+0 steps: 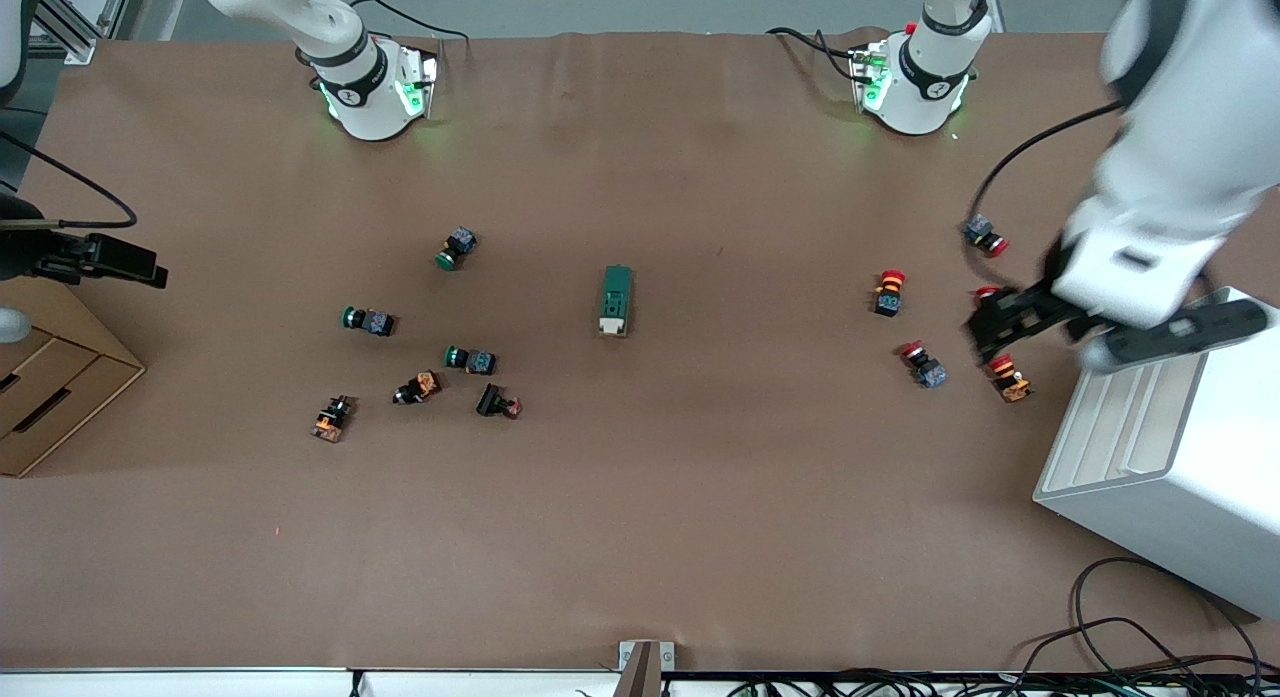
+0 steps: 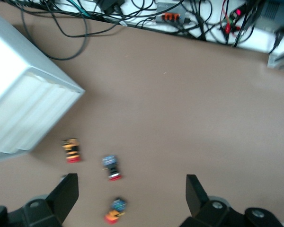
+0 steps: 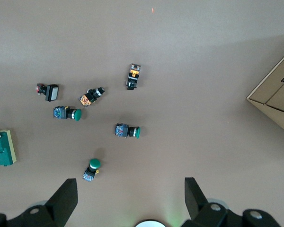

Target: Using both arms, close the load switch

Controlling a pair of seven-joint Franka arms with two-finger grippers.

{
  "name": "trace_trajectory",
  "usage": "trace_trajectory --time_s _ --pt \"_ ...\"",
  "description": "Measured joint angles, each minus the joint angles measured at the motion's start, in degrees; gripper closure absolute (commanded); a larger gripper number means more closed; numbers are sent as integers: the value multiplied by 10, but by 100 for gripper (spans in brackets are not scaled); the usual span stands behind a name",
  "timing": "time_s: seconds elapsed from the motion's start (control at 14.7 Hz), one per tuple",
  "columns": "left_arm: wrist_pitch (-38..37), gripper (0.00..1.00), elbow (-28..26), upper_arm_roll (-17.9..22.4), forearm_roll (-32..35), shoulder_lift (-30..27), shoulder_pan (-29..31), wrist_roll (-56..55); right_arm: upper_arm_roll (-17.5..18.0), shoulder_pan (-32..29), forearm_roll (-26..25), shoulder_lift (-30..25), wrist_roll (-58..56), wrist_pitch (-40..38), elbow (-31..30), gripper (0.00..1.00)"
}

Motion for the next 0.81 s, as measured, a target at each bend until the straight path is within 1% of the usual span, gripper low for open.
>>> trace_trajectory --time_s 0.14,0.2,0.27,0.41,0.48,0.54,0.81 --pt "-46 0 -2 39 -25 -32 13 96 7 -5 0 -7 1 -13 1 0" --pt "-67 0 -4 54 -35 -43 18 127 29 -18 -3 -11 7 -17 1 0" --pt "-88 0 -6 67 -45 -52 22 151 67 -42 -16 -18 15 -18 1 0" --pt "-119 0 -19 86 -61 -74 25 185 173 -111 -57 -37 26 -18 -3 0" --pt "-122 0 -31 90 -64 -87 25 192 219 -144 -67 -48 31 -16 -9 0" --pt "-123 0 -44 89 -66 -101 24 194 253 -172 -71 -62 34 -12 -19 0" --pt "-124 0 -108 88 -73 -155 2 194 332 -258 -73 -114 34 7 -76 0"
